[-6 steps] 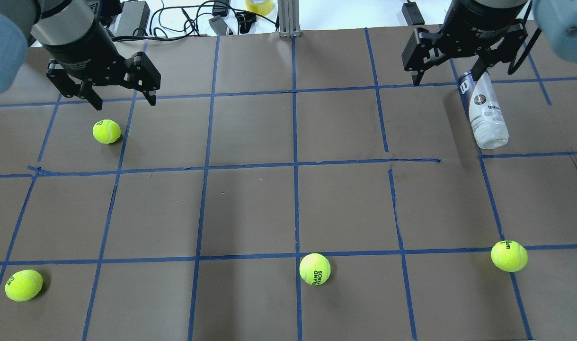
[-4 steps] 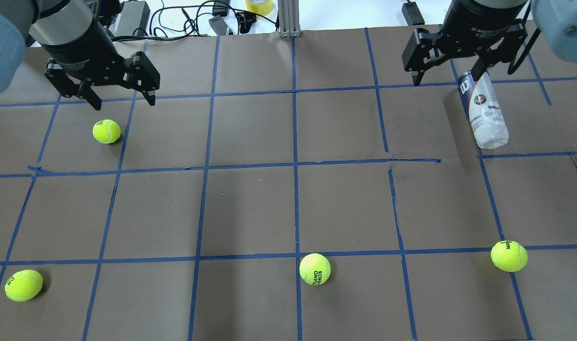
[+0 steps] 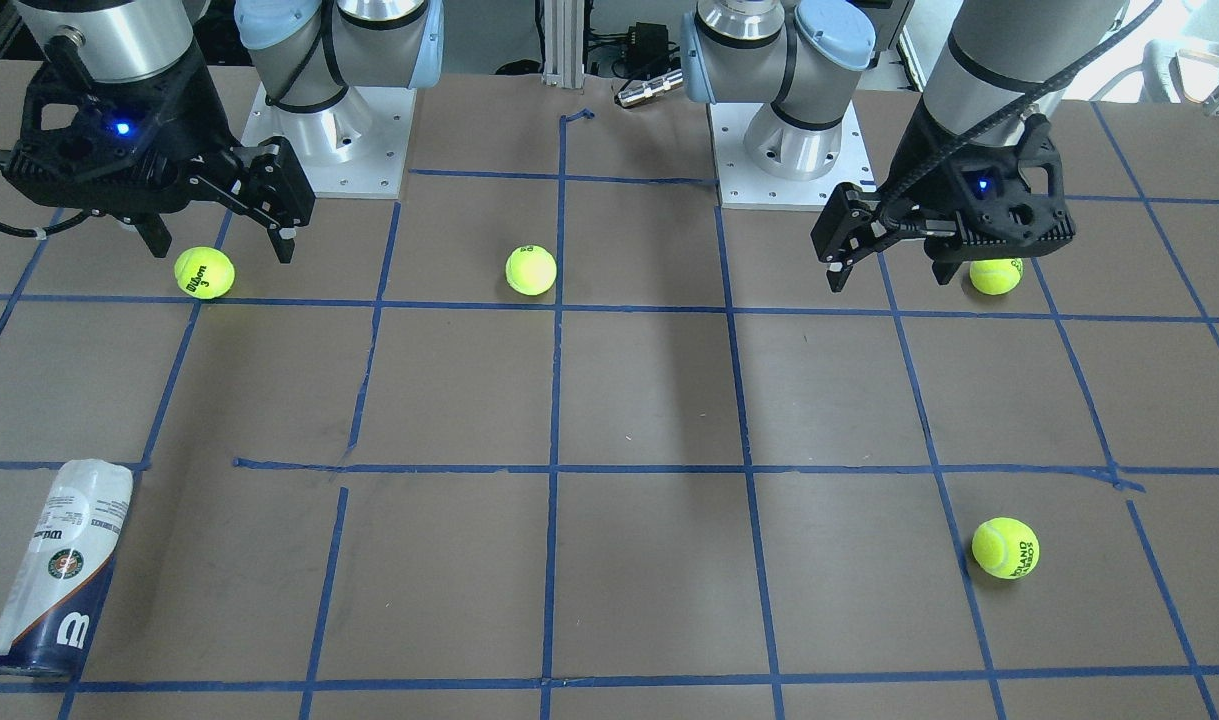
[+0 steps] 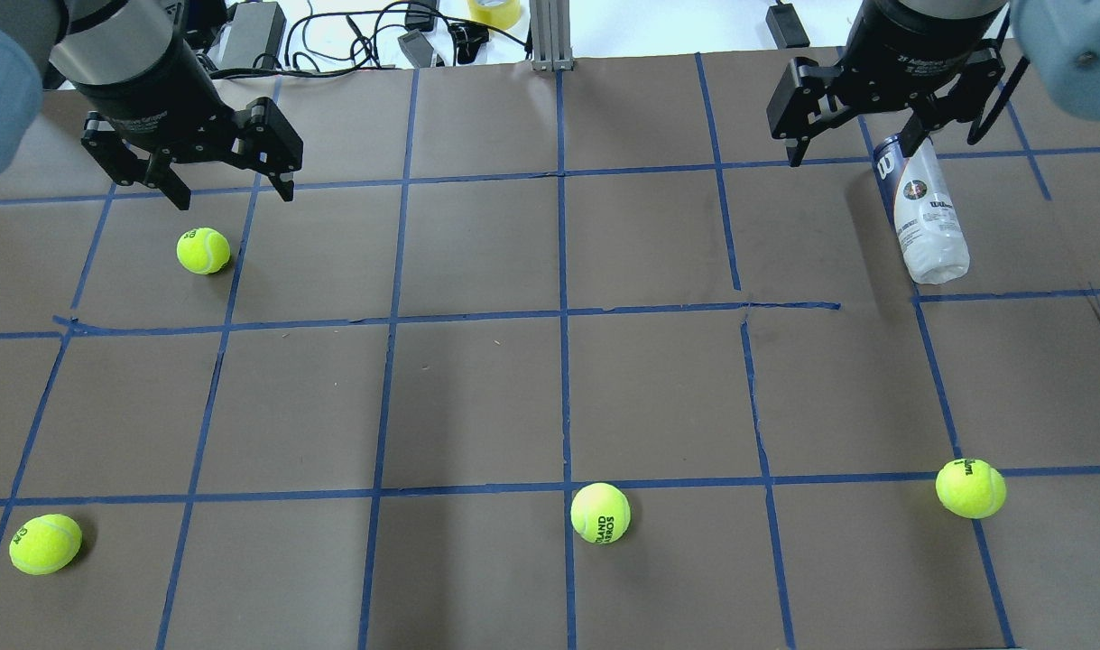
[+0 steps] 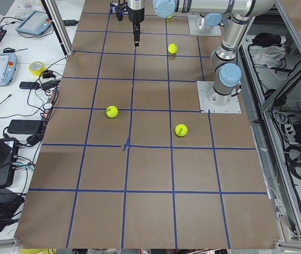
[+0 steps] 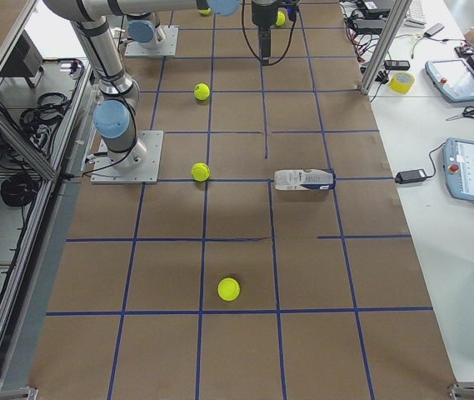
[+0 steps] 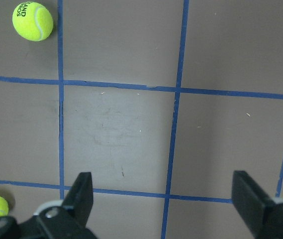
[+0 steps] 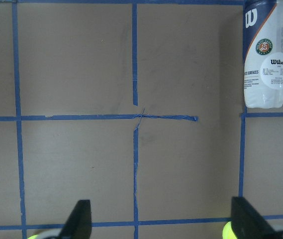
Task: Lift up tennis ball bucket
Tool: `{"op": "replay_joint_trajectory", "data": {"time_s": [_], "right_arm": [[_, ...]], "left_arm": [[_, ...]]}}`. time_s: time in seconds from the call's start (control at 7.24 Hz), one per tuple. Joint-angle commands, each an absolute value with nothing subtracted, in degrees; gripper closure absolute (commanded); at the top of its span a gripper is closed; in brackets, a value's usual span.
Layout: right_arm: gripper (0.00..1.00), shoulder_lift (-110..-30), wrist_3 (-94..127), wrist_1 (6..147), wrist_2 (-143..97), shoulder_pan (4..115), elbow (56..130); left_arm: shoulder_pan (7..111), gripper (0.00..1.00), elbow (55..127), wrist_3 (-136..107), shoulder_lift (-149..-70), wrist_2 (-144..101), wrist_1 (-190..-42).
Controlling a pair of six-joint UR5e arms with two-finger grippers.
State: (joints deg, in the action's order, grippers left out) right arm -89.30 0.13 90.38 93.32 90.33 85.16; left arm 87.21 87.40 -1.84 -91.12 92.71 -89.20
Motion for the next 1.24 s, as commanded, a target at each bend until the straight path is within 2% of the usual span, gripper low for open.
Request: {"op": "replay_joint_trajectory", "data": {"time_s": [0.0, 0.83, 1.11], "right_arm": [[0.0, -89.47, 0.87, 90.26, 92.73, 90.09, 84.29], [0.0, -89.12, 0.79, 92.1, 92.55, 89.82, 84.99], [0.0, -86.59, 0.61, 93.78, 92.9, 87.9, 84.29]], "left_arm": [[87.45, 0.0, 87.28, -1.85, -90.62, 92.38, -89.12], [87.71, 0.0, 87.63, -1.85, -89.21, 92.46, -92.02], [87.1, 0.0, 87.71, -1.85, -89.21, 92.9, -92.02]]}}
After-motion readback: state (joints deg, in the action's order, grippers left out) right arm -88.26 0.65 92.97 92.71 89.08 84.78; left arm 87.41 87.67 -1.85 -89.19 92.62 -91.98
